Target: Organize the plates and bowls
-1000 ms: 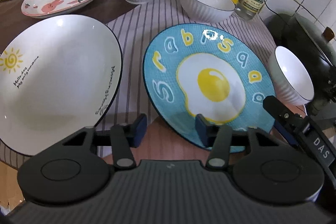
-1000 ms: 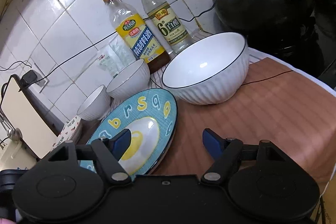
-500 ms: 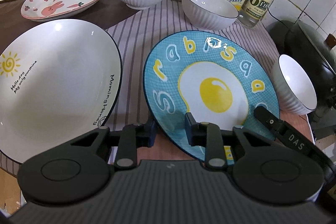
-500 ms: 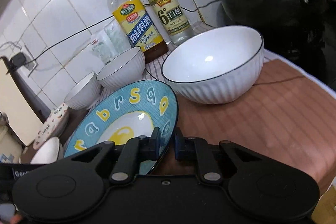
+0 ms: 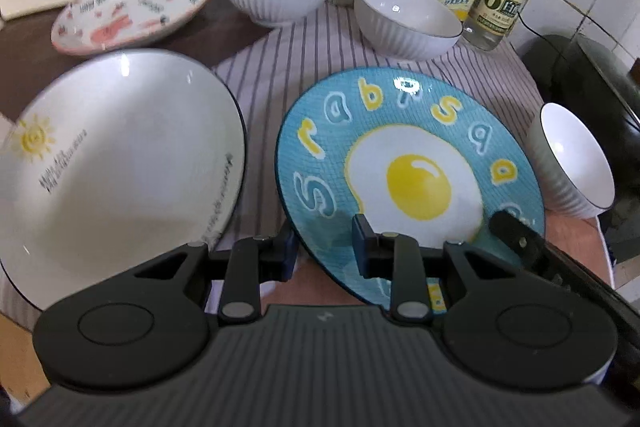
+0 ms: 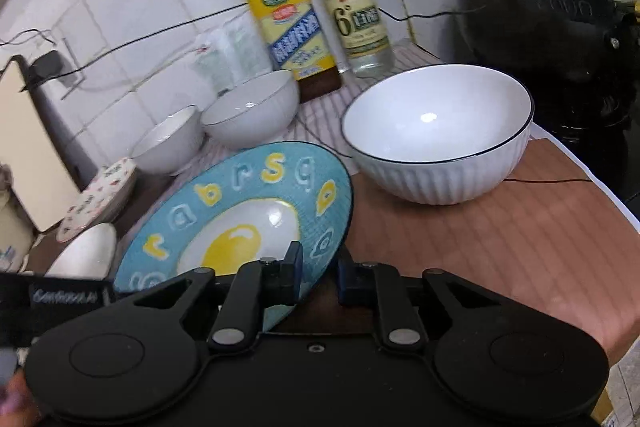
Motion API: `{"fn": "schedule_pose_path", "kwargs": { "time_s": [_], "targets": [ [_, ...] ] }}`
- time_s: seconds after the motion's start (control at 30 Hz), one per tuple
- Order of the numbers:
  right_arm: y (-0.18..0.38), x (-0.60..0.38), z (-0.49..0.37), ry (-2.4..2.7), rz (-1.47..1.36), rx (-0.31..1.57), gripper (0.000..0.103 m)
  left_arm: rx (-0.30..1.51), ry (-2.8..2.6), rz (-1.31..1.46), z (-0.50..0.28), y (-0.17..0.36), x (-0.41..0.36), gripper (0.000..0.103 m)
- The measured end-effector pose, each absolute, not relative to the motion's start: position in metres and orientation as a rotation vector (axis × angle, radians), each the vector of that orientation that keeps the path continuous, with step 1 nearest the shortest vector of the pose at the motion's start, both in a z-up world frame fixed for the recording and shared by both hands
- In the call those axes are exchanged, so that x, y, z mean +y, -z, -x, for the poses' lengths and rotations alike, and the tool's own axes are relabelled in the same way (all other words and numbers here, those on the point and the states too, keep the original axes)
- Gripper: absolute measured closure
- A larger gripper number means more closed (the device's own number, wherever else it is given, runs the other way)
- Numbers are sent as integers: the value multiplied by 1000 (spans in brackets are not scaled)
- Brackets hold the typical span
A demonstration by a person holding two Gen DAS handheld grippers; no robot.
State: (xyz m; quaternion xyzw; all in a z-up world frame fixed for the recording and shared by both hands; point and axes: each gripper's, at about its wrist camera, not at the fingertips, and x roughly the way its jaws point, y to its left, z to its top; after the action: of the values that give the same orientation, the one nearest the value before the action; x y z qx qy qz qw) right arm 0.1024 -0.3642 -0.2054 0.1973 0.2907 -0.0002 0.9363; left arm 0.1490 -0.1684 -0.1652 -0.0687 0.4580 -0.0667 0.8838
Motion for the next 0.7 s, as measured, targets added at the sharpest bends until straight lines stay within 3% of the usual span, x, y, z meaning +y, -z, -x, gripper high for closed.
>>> {"fn": "schedule_pose_path", "kwargs": {
  "time_s": [0.7],
  "targets": [
    [176,-346,-50,-8,-475,548,80,978,191,157,-113,128,-137,78]
  ]
}}
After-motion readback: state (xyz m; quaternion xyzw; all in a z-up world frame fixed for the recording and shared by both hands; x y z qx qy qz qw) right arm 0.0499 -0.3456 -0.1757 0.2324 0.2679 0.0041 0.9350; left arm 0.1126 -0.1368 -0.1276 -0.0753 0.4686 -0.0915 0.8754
